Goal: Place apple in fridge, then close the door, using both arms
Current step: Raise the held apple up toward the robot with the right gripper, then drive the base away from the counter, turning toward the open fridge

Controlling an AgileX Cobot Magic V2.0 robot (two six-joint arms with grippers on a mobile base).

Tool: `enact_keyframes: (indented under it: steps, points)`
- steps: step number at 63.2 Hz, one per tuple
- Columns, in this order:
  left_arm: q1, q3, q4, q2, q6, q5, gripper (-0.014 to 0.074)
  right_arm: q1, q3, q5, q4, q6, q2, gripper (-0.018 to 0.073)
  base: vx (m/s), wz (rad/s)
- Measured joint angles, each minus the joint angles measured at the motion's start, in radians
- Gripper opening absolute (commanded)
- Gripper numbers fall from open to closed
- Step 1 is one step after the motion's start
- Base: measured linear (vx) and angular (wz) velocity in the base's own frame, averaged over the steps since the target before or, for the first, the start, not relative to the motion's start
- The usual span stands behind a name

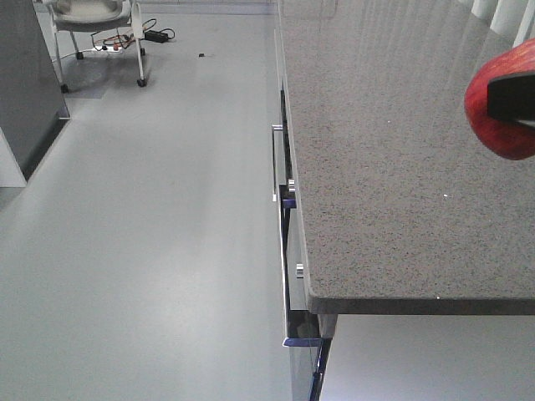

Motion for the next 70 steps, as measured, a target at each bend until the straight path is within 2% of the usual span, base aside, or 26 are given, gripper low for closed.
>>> enact_keyframes:
  steps: [70]
  points:
    - [0.000,0.000,0.000,0.000,0.000,0.000,-0.0006,0.000,0.002,0.004,0.000,-0.001,-0.002,-0.0003,0.00,0.03]
